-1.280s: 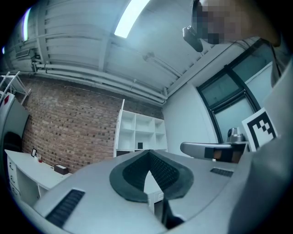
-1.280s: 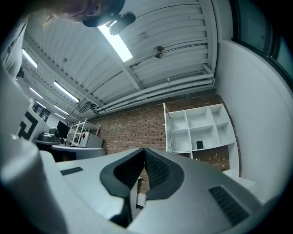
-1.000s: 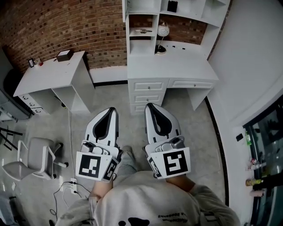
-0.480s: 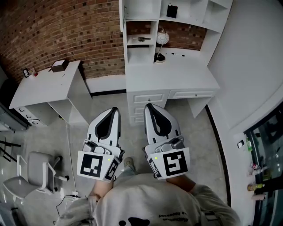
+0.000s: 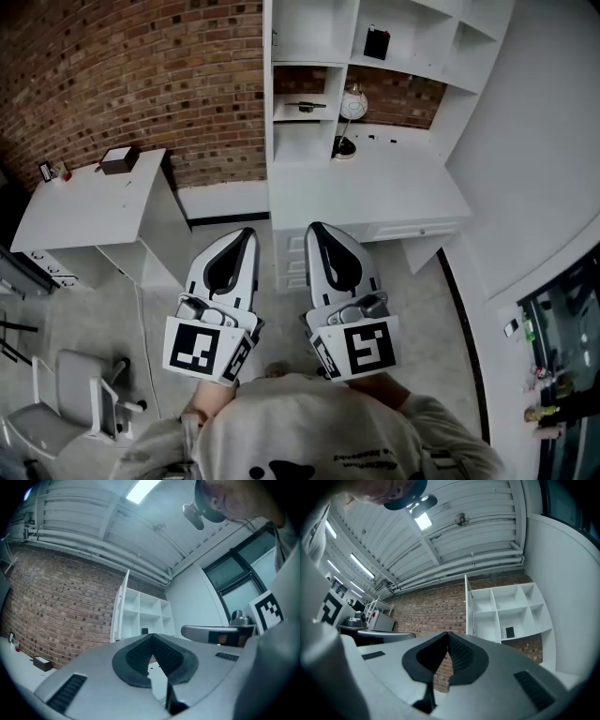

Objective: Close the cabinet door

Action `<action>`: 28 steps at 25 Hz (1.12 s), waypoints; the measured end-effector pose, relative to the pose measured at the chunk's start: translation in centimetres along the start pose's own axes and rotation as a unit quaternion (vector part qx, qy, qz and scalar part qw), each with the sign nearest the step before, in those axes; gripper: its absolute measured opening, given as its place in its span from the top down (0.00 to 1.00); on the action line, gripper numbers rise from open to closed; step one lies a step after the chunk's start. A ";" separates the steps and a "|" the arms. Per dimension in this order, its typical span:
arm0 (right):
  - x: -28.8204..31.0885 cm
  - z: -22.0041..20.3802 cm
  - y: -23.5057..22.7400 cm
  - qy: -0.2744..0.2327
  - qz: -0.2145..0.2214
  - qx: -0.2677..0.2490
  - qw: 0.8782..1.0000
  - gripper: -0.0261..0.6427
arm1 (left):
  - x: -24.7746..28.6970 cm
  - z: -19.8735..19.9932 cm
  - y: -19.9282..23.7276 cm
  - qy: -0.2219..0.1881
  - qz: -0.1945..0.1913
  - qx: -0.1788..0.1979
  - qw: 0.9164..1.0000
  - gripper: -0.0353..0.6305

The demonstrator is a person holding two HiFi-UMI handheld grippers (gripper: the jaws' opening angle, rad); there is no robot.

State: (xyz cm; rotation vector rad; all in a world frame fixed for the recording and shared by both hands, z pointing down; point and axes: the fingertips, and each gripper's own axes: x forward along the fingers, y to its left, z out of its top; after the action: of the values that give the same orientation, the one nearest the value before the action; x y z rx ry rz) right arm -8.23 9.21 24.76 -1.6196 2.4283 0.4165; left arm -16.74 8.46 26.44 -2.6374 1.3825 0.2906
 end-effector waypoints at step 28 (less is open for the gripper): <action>14.3 -8.4 -6.9 0.023 -0.027 0.022 0.999 0.93 | 14.4 -6.7 8.9 0.031 -0.030 -0.024 0.999 0.94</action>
State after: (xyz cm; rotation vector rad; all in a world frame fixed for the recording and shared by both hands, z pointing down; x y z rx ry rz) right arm -7.41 -8.52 27.41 -1.6914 2.4020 0.3172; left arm -15.37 -9.48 29.16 -2.7427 1.3285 0.2410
